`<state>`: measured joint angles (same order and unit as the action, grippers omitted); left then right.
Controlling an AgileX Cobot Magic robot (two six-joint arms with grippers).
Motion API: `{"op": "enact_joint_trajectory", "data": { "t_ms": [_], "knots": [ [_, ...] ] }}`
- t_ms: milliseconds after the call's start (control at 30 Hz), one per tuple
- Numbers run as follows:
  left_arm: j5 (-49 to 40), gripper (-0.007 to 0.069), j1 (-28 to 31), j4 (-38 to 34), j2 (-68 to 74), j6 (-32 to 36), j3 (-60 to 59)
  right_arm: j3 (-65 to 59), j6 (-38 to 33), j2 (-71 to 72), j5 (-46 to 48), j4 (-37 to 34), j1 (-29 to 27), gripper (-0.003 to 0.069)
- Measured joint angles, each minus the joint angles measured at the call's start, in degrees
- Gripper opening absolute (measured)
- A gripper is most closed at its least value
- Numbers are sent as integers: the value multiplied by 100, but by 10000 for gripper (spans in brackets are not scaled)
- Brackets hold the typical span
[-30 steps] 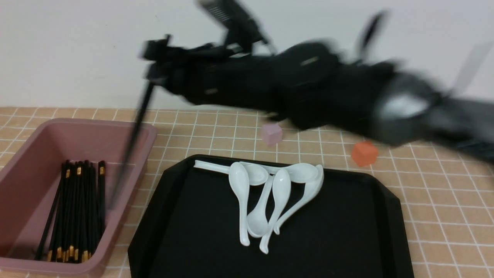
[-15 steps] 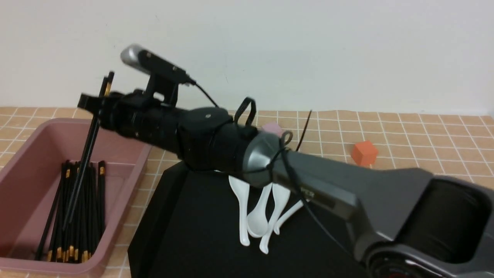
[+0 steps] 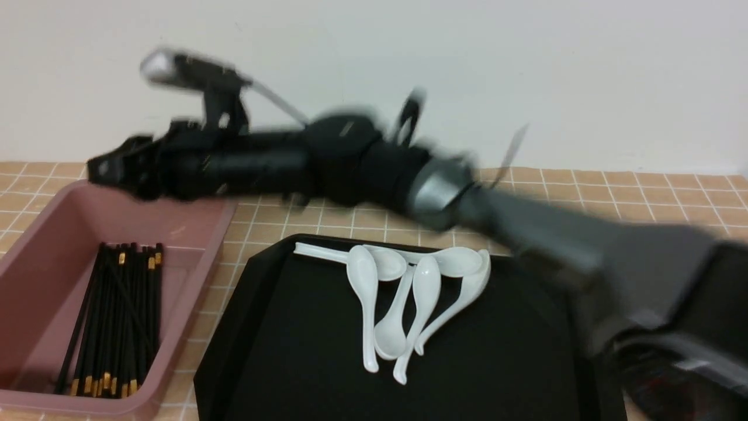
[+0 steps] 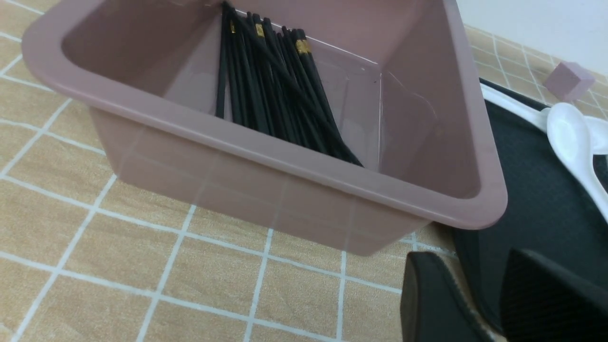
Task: On brown tablecloth take chopsticks from black tray and put them in box.
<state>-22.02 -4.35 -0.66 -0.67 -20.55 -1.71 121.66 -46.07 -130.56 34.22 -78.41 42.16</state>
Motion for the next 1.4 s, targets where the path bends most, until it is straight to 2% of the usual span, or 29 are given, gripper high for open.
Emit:
{"op": "enact_joint_trajectory", "data": {
  "t_ms": [67, 133, 167, 200, 233, 267, 333, 367, 400, 433, 500, 600, 767, 867, 933, 1100, 1200, 1400],
  "knots": [
    [0, 238, 0, 0, 0, 0, 0, 7, 970, 556, 908, 1142, -335, 26],
    [0, 238, 0, 0, 0, 0, 0, 40, 1701, 955, 1582, 2042, -588, -7],
    [0, 238, 0, 0, 0, 0, 0, 50, 2133, 1207, 1999, 2609, -741, -10],
    [0, 238, 0, 0, 0, 0, 0, 55, 2291, 1307, 2162, 2836, -801, -10],
    [0, 238, 0, 0, 0, 0, 0, 62, 2825, 1696, 2894, 3859, -1034, -8],
    [0, 238, 0, 0, 0, 0, 0, 62, 3082, 1924, 3246, 4415, -1133, -6],
    [0, 238, 0, 0, 0, 0, 0, 34, 3447, 2269, 3565, 5271, -1235, -3],
    [6, 238, 0, 0, 0, 0, 0, -99, 3799, 2599, 3667, 5939, -1277, -2],
    [1, 238, 0, 0, 0, 0, 0, -183, 3876, 2747, 3684, 6107, -1284, -1],
    [1, 238, 0, 0, 0, 0, 0, -400, 4076, 3054, 3725, 6613, -1285, -1],
    [1, 238, 0, 0, 0, 0, 0, -838, 4279, 3551, 3750, 6989, -1285, -1],
    [1, 238, 0, 0, 0, 0, 0, -1655, 4420, 4354, 3754, 7346, -1285, -1],
    [1, 238, 0, 0, 0, 0, 0, -3498, 4607, 5889, 3386, 7468, -1285, 0],
    [1, 238, 0, 0, 0, 0, 0, -5260, 4727, 7154, 2079, 7479, -1285, 1],
    [1, 238, 0, 0, 0, 0, 0, -6391, 4765, 7926, 874, 7479, -1285, 1],
    [1, 238, 0, 0, 0, 0, 0, -8741, 4979, 8866, -1554, 7479, -1285, 1],
    [1, 238, 0, 0, 0, 0, 0, -9578, 5061, 8945, -2277, 7474, -1285, 3],
    [1, 238, 0, 0, 0, 0, 0, -10126, 5106, 8953, -2666, 7474, -1285, 6]
  ]
}}
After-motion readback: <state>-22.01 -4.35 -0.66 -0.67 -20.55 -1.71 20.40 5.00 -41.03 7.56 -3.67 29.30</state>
